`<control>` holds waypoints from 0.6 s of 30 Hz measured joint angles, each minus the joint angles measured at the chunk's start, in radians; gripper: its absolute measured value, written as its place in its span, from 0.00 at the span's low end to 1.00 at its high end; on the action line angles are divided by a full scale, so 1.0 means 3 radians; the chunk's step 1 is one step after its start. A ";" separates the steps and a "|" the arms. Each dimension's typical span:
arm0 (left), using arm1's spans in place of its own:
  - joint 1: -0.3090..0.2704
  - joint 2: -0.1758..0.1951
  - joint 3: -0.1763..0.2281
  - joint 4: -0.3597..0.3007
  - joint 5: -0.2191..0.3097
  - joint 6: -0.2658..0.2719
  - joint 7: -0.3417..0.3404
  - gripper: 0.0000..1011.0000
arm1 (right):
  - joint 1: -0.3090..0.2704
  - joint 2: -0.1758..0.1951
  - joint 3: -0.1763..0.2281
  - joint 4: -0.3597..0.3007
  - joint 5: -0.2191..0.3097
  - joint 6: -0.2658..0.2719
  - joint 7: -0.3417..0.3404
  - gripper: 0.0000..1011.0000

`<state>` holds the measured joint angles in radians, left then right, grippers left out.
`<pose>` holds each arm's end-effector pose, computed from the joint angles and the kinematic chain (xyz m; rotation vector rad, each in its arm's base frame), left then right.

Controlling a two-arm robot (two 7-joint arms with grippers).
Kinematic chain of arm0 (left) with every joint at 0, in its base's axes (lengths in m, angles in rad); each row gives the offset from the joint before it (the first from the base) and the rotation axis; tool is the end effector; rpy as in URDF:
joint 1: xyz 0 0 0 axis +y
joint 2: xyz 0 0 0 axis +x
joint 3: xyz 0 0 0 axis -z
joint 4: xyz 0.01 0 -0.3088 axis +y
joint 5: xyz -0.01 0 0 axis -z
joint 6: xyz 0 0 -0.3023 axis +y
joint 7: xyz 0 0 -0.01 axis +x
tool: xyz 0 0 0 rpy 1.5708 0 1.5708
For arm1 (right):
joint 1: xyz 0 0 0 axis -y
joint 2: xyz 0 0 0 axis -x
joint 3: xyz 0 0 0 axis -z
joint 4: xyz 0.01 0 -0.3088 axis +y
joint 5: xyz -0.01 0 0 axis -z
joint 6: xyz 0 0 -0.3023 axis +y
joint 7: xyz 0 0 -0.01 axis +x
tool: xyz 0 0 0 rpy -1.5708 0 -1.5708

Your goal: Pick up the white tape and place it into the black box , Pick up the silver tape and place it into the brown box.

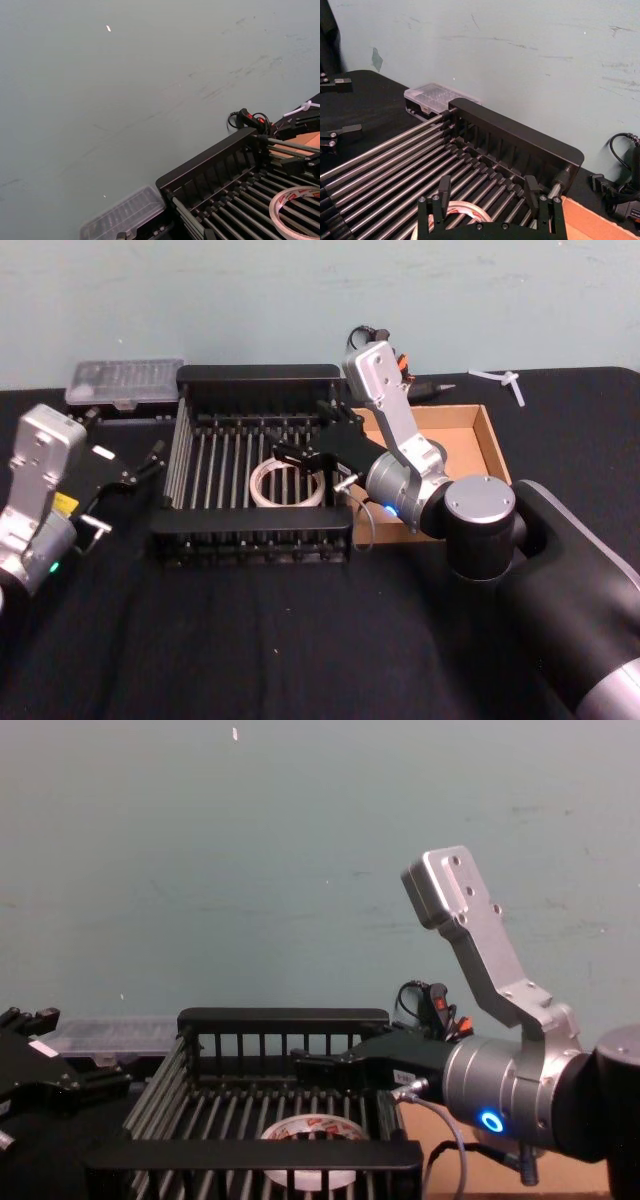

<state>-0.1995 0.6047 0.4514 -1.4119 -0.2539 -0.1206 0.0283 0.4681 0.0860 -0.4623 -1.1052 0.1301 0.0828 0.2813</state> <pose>0.3550 0.0951 -0.3162 0.3045 -0.2850 1.2480 0.4380 0.0870 -0.3028 -0.2165 -0.0038 -0.9195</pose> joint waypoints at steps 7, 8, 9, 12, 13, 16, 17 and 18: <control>0.0000 0.0000 0.0000 0.0000 0.0000 0.0000 0.0000 0.99 | 0.0000 0.0000 0.0000 0.0000 0.0002 0.0000 0.0000 0.99; 0.0000 0.0000 0.0000 0.0000 0.0000 0.0000 0.0000 0.99 | 0.0000 0.0000 0.0000 0.0000 0.0002 0.0000 0.0000 0.99; 0.0000 0.0000 0.0000 0.0000 0.0000 0.0000 0.0000 0.99 | 0.0000 0.0000 0.0000 0.0000 0.0002 0.0000 0.0000 0.99; 0.0000 0.0000 0.0000 0.0000 0.0000 0.0000 0.0000 0.99 | 0.0000 0.0000 0.0000 0.0000 0.0002 0.0000 0.0000 0.99; 0.0000 0.0000 0.0000 0.0000 0.0000 0.0000 0.0000 0.99 | 0.0000 0.0000 0.0000 0.0000 0.0002 0.0000 0.0000 0.99; 0.0000 0.0000 0.0000 0.0000 0.0000 0.0000 0.0000 0.99 | 0.0000 0.0000 0.0000 0.0000 0.0002 0.0000 0.0000 0.99; 0.0000 0.0000 0.0000 0.0000 0.0000 0.0000 0.0000 0.99 | 0.0000 0.0000 0.0000 0.0000 0.0002 0.0000 0.0000 0.99; 0.0000 0.0000 0.0000 0.0000 0.0000 0.0000 0.0000 0.99 | 0.0000 0.0000 0.0000 0.0000 0.0002 0.0000 0.0000 0.99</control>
<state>-0.1996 0.6047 0.4514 -1.4120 -0.2539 -0.1205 0.0283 0.4681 0.0861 -0.4623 -1.1052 0.1306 0.0827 0.2814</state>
